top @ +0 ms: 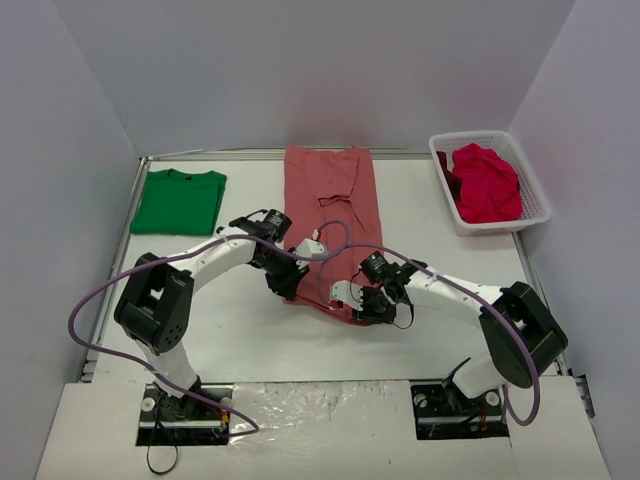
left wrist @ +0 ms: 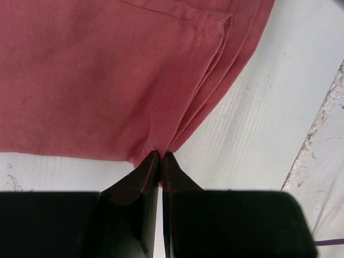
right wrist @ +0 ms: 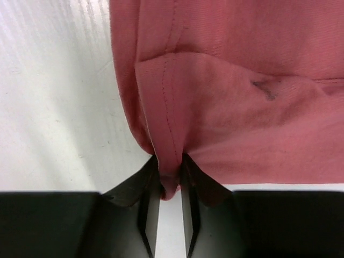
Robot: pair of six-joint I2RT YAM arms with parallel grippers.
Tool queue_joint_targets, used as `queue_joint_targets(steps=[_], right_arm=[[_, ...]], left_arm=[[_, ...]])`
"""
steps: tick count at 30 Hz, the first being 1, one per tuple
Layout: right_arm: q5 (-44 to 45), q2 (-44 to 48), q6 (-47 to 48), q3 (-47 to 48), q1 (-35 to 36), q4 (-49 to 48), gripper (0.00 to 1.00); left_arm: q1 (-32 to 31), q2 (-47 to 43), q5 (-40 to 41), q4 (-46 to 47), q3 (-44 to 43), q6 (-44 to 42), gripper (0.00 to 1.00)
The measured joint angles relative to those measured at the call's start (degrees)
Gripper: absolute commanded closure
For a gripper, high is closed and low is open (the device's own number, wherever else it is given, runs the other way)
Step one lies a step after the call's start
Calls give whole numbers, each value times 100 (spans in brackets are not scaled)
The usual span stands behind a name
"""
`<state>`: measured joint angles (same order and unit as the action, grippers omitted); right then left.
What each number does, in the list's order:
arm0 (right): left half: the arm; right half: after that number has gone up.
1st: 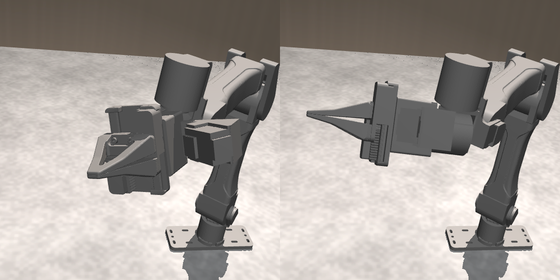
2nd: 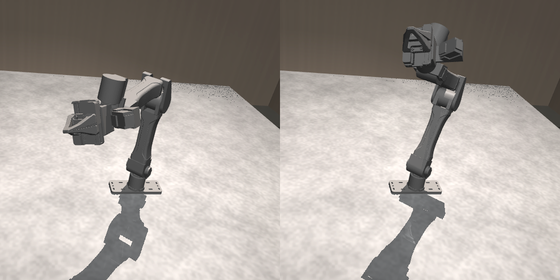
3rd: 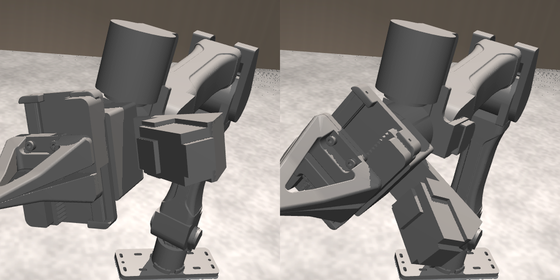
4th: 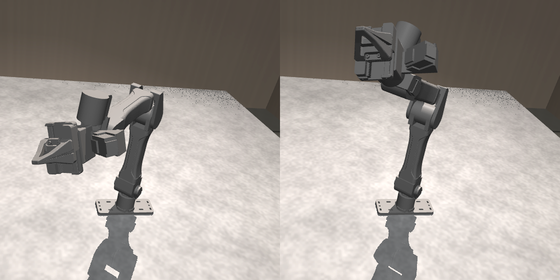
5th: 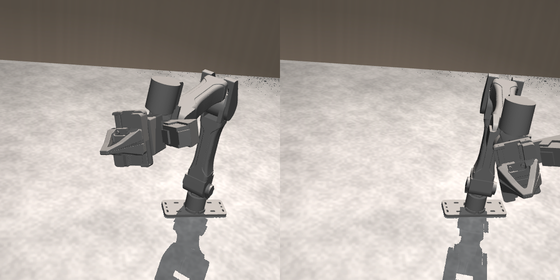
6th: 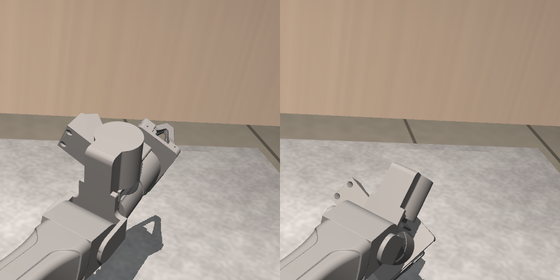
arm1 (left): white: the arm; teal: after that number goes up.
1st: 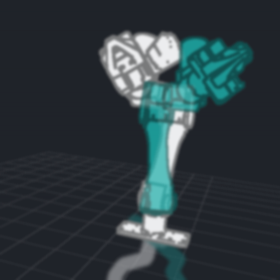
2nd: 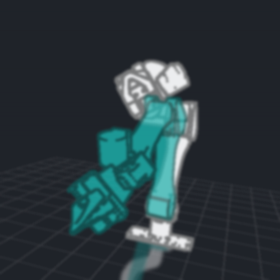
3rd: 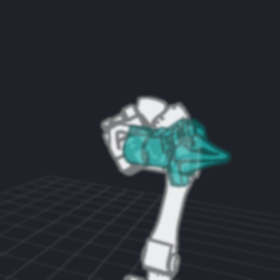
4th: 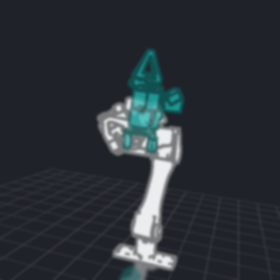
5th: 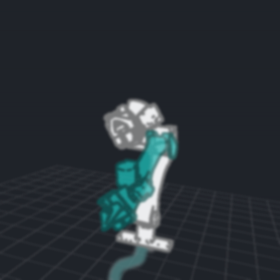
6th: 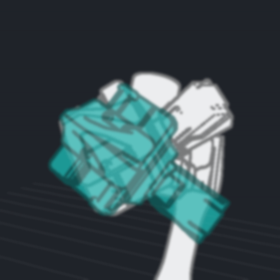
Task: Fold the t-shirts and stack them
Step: Grab the bottom of the folded rectangular tshirt with both arms, then fold the folded rectangular tshirt in 1/3 of the way
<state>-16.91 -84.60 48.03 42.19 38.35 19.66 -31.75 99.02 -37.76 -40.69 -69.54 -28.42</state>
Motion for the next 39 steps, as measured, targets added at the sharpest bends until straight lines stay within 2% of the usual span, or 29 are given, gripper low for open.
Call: queue_joint_targets(steps=[3, 6, 16, 25, 35, 39], right_arm=[[42, 4, -2, 7, 0, -26, 96], [39, 35, -4, 39, 0, 92, 100], [-125, 706, -20, 820, -42, 1366, 100], [-608, 876, 28, 1617, -131, 2476, 100], [-1023, 1032, 323, 2013, -201, 3388, 100], [-1078, 1058, 444, 2273, -205, 3630, 100]], left_arm=[[11, 0, -35, -2, 2, 2, 98], [44, -2, -63, -2, 2, 7, 98], [98, -365, -243, -404, 0, -236, 98], [103, -669, -516, -1335, -214, -669, 98], [103, -1766, -970, -1635, -28, -710, 98], [94, -1943, -1075, -1685, 2, -695, 98]])
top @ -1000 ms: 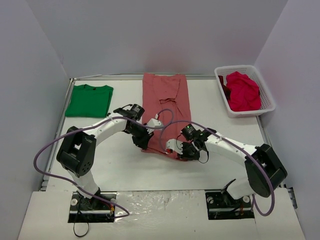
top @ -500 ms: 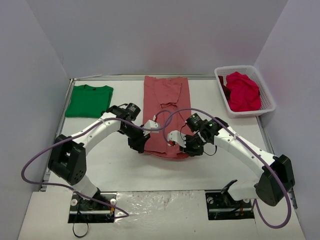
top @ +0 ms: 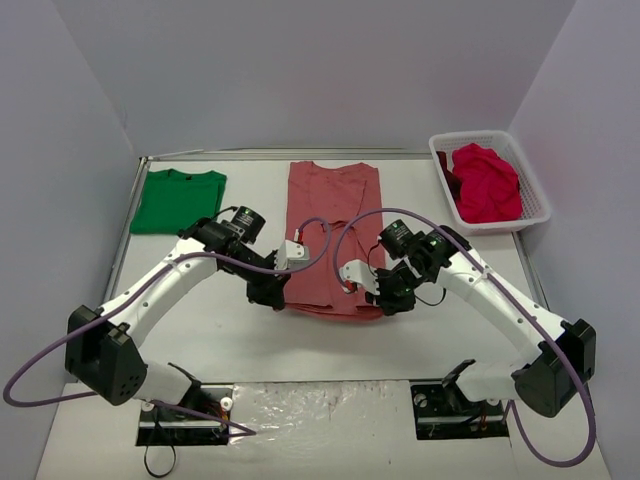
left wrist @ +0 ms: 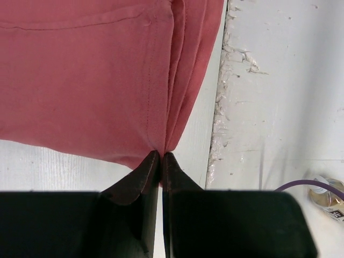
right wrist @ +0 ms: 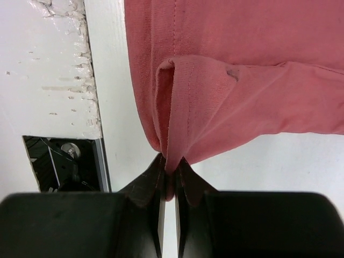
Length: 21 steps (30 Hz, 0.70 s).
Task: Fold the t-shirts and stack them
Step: Fold the folded rectangular tshirt in 1/3 of the way
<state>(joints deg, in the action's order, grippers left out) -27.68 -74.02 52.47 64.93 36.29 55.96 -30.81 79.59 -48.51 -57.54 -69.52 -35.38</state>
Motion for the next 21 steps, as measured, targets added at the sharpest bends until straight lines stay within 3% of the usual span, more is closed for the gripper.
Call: queue_joint_targets(steps=[11, 21], right_arm=[[44, -87, 190, 435, -168, 177, 100], [57, -669, 463, 964, -835, 131, 100]], left_arm=[[2, 136, 411, 48, -376, 181, 98], [9, 378, 870, 468, -874, 380, 98]])
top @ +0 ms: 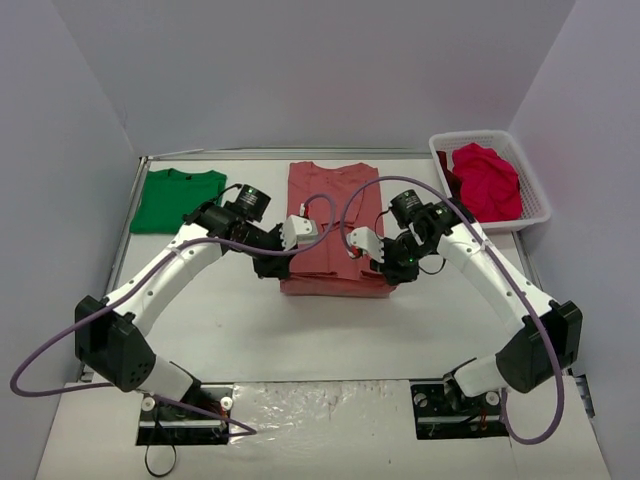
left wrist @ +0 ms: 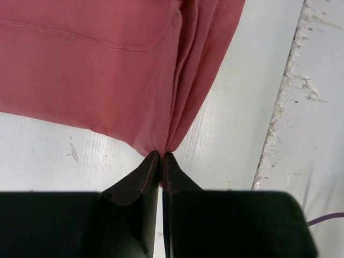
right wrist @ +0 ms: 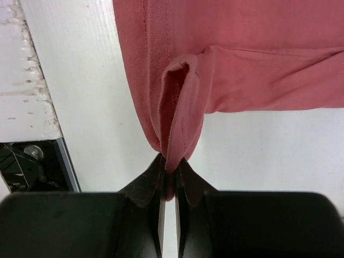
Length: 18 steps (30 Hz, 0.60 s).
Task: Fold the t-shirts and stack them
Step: Fold the folded rectangular tshirt in 1/3 of the way
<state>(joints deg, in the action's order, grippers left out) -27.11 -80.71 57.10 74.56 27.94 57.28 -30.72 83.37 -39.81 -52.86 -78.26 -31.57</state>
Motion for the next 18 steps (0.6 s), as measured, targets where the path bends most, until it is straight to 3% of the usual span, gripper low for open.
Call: queue_joint_targets(steps=[18], right_arm=[[-11, -1672, 282, 1325, -463, -157, 100]], left_arm=[[262, 946, 684, 350, -957, -83, 98]])
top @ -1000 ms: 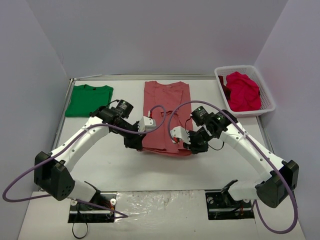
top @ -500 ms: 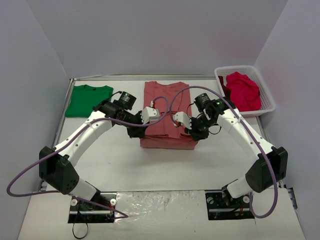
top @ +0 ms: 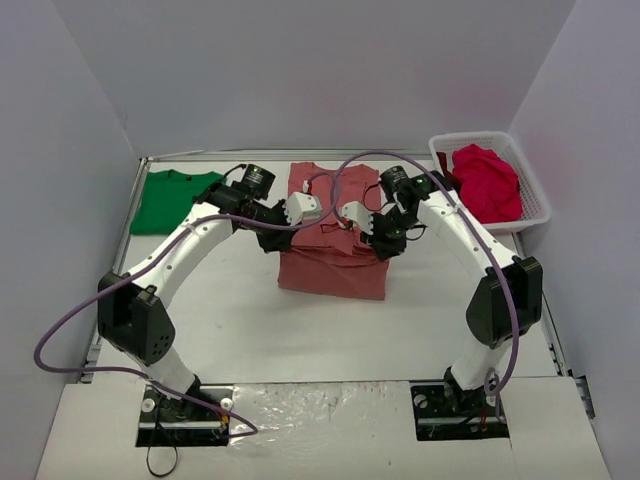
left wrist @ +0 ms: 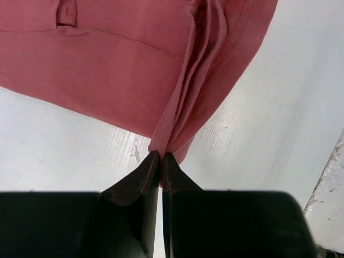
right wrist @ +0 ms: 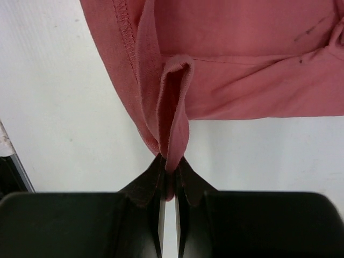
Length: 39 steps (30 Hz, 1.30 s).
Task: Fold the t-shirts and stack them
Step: Fold the folded rectangular tshirt in 1/3 of the way
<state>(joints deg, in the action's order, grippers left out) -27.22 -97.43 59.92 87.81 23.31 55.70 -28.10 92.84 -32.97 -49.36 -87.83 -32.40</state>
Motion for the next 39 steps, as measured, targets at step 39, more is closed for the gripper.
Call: queue_joint_targets(steps=[39], right_arm=[[129, -3104, 188, 2677, -754, -72, 84]], left_arm=[[754, 2988, -289, 68, -2225, -442, 97]])
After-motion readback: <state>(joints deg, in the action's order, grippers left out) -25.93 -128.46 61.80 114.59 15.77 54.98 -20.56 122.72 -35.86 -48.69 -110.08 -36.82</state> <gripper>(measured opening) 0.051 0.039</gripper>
